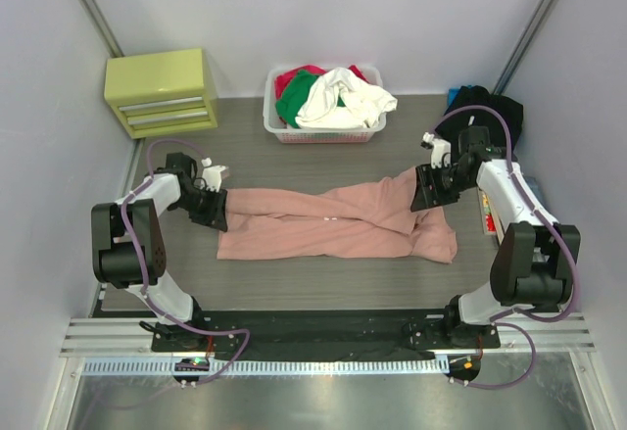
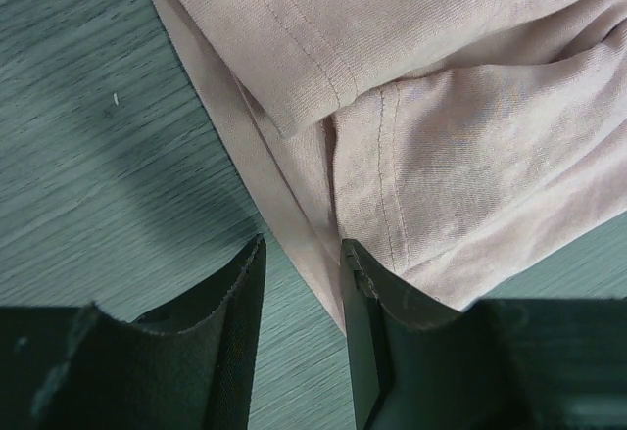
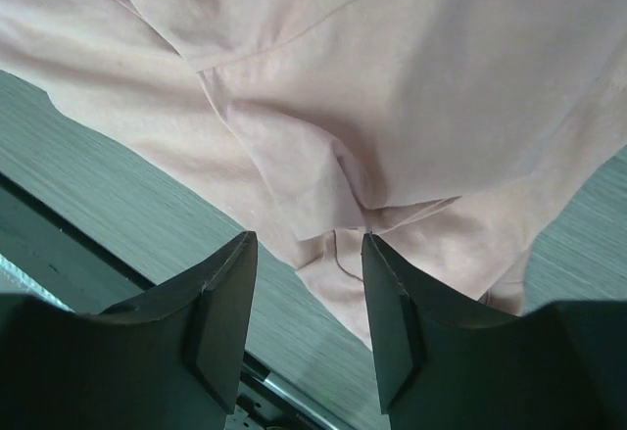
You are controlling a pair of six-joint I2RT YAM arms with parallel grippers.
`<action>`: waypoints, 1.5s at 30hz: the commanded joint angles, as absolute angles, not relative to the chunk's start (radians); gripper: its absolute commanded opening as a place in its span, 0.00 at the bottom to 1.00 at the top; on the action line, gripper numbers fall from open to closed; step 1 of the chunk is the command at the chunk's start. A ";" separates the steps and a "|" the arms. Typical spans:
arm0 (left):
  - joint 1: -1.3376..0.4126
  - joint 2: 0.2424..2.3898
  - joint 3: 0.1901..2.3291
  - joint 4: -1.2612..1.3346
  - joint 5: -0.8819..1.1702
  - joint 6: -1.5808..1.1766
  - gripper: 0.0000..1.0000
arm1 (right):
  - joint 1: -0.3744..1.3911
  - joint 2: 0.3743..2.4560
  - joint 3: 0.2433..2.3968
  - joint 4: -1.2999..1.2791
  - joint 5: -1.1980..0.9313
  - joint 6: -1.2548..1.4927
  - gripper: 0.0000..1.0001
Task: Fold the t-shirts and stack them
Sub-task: Fold the other side of the tshirt into a rectangle
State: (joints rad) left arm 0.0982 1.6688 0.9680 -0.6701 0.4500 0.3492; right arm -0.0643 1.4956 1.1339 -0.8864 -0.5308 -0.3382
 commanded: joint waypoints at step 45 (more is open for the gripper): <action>0.098 1.663 0.979 -0.667 0.439 0.384 0.38 | -0.218 1.785 1.230 -0.718 -0.532 -0.249 0.54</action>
State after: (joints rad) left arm 0.0982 1.6691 0.9680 -0.6701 0.4442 0.3752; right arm -0.2180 1.7737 1.2011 -0.7406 -0.5064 -0.2546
